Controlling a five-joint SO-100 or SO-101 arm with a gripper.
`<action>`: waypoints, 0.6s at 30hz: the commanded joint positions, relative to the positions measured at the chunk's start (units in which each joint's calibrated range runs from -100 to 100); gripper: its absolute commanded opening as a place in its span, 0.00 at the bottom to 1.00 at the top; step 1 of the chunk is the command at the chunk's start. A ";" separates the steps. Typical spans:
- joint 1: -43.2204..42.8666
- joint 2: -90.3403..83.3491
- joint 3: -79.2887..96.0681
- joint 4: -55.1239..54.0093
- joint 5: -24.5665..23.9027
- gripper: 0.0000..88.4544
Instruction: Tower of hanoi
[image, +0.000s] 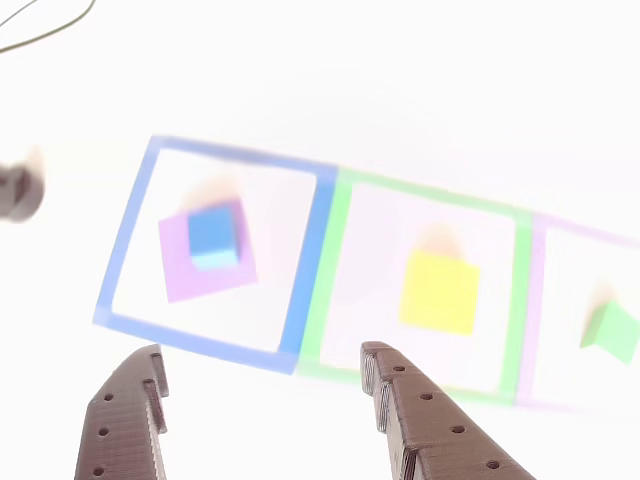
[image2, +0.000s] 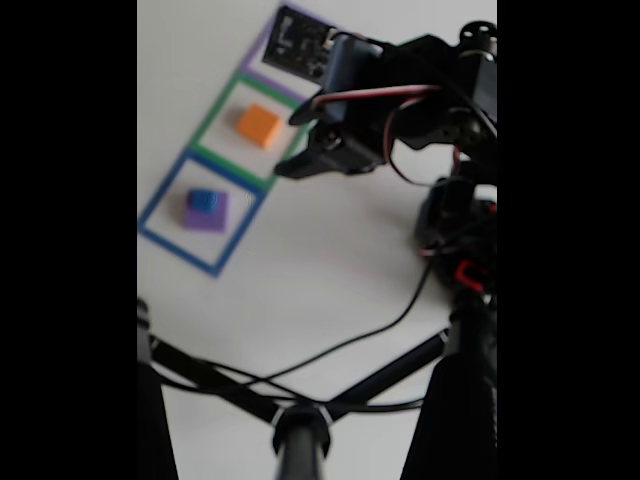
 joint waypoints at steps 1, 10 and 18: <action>0.58 -3.83 18.79 -23.12 0.00 0.31; -0.47 5.14 40.70 -62.15 0.00 0.35; -1.43 23.38 43.79 -87.00 0.00 0.34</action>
